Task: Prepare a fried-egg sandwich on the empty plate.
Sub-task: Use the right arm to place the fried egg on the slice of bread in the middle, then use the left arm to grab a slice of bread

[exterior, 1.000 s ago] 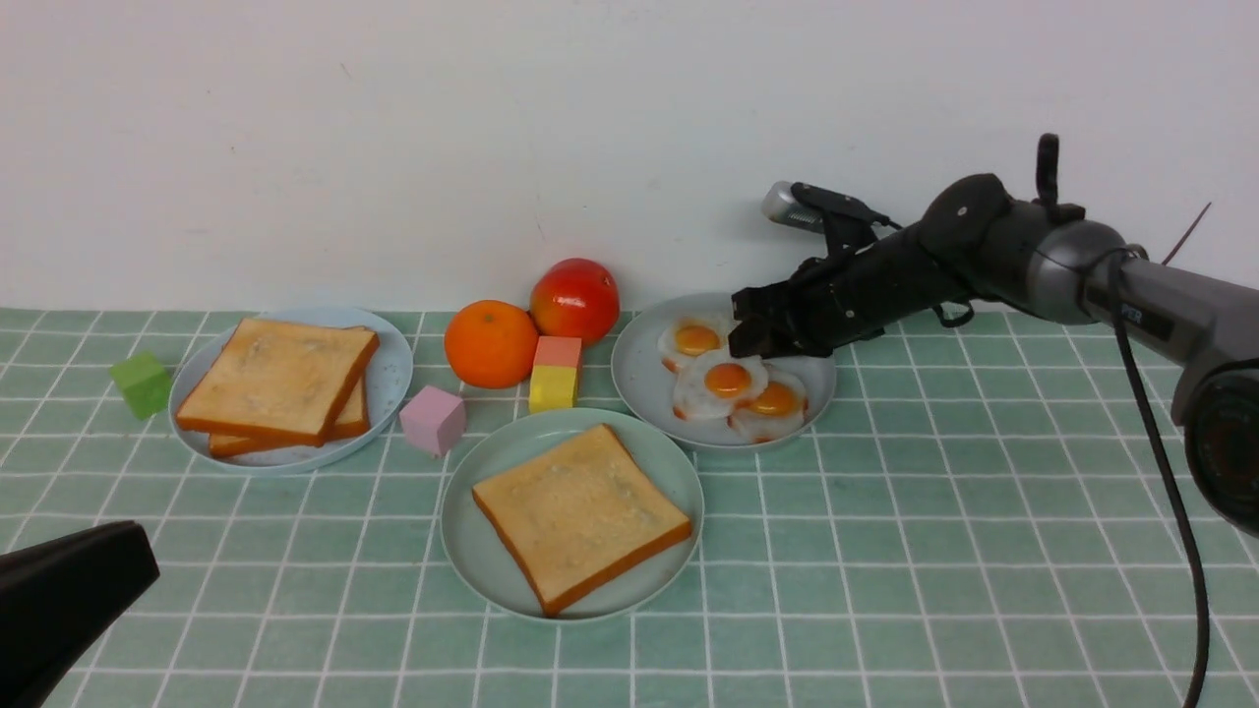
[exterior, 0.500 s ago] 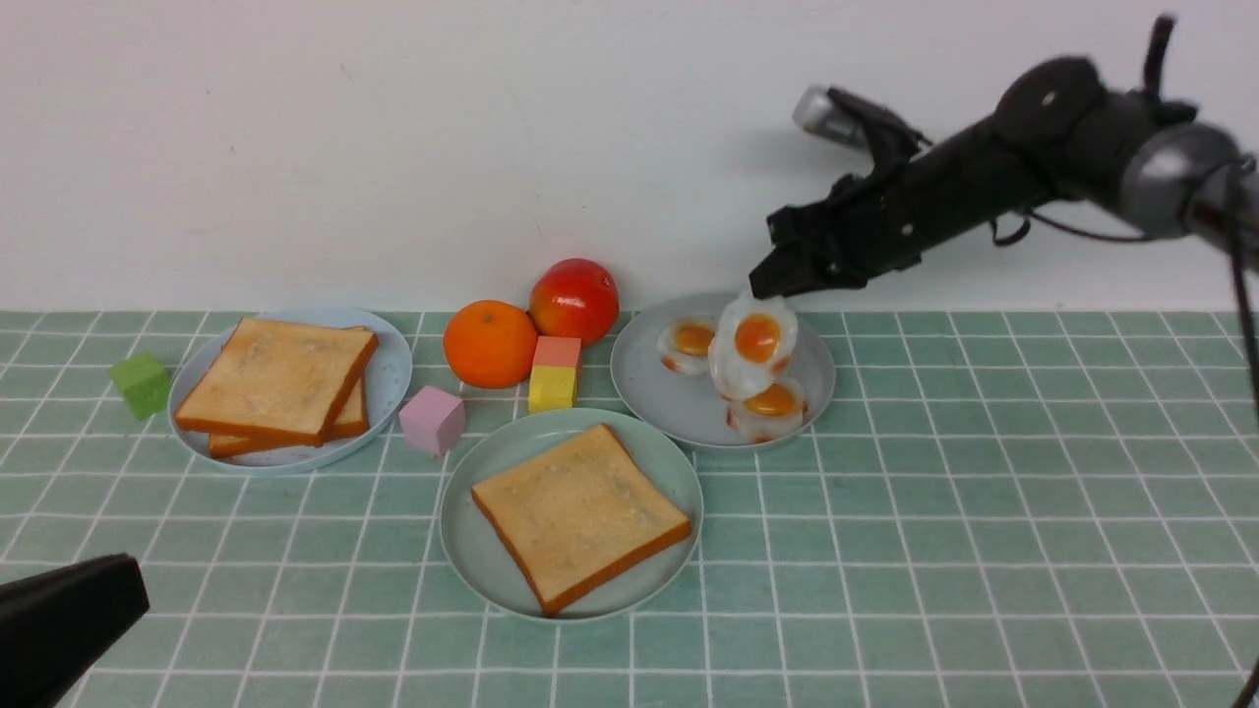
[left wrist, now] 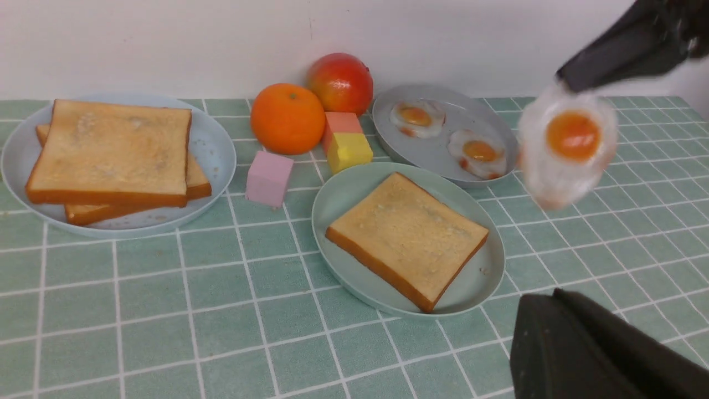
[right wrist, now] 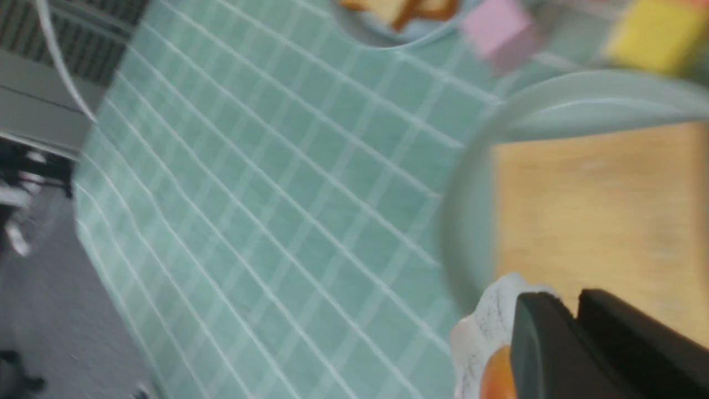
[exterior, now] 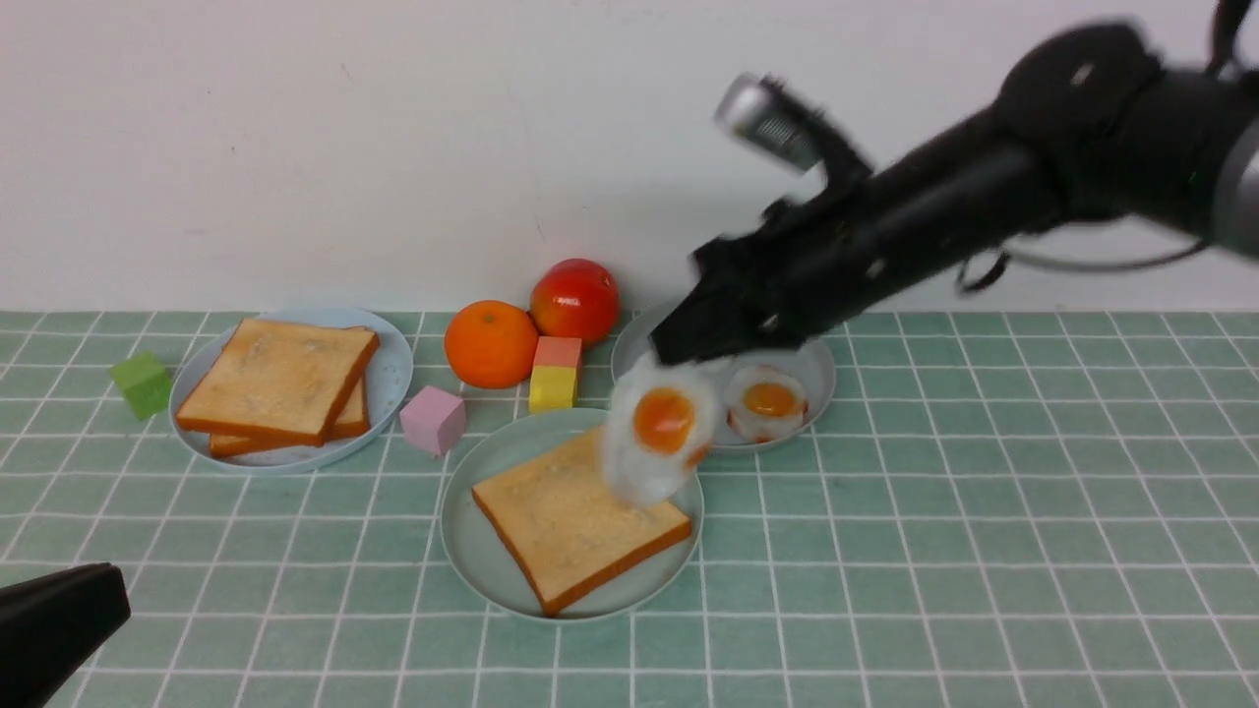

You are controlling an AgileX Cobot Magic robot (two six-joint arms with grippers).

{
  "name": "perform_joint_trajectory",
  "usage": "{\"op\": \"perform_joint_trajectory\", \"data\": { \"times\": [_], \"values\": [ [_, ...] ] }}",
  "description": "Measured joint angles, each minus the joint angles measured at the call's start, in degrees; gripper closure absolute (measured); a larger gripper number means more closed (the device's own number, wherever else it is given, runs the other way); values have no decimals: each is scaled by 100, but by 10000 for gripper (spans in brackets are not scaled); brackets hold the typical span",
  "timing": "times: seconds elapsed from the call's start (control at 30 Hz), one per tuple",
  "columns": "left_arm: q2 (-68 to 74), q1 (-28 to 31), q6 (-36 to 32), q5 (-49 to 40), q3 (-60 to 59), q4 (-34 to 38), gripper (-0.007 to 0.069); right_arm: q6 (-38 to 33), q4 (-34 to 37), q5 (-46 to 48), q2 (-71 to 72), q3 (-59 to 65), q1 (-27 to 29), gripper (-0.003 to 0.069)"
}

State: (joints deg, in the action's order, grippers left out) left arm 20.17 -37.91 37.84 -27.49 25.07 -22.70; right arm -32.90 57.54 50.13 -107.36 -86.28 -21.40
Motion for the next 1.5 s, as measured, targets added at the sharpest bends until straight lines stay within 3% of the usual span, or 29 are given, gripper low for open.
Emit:
{"op": "perform_joint_trajectory", "data": {
  "times": [0.2, 0.37, 0.67, 0.73, 0.8, 1.0, 1.1, 1.17, 1.23, 1.37, 1.4, 1.43, 1.47, 1.5],
  "values": [
    [0, 0, 0, 440, 0, 0, 627, -533, 1134, -1230, -434, 481, -569, 588],
    [0, 0, 0, 806, 0, 0, 627, -1026, 1959, -1801, -962, 479, -524, 588],
    [0, 0, 0, 820, 0, -4, 624, -1337, 3116, -1816, -1575, 479, -186, 585],
    [0, 0, 0, 820, 0, -4, 622, -1277, 3143, -1809, -1620, 479, -170, 569],
    [0, 0, 0, 831, 0, -10, 620, -1113, 3102, -1809, -1654, 479, -159, 506],
    [0, 0, 0, 836, 0, -15, 617, -755, 2489, -1557, -1604, 479, -80, 227],
    [0, 0, 0, 836, 0, -15, 617, -578, 1942, -1440, -1375, 482, 8, 164],
    [0, 0, 0, 836, 0, -15, 614, -357, 1525, -1403, -1156, 482, 68, 162],
    [12, 0, 0, 813, 0, -15, 610, 60, 858, -1304, -807, 482, 162, 186],
    [341, 0, 83, 587, 27, 55, 615, 928, -873, -803, 171, 482, 331, 318],
    [576, 0, 108, 437, 90, 114, 625, 1171, -1540, -575, 597, 482, 352, 385],
    [667, 0, 106, 380, 123, 142, 627, 1213, -1635, -533, 659, 482, 358, 385],
    [1108, 0, 119, 95, 326, 279, 638, 1524, -2379, -137, 1175, 482, 358, 477],
    [1298, 0, 119, -27, 427, 331, 638, 1664, -2719, -3, 1432, 482, 358, 516]
  ]
}}
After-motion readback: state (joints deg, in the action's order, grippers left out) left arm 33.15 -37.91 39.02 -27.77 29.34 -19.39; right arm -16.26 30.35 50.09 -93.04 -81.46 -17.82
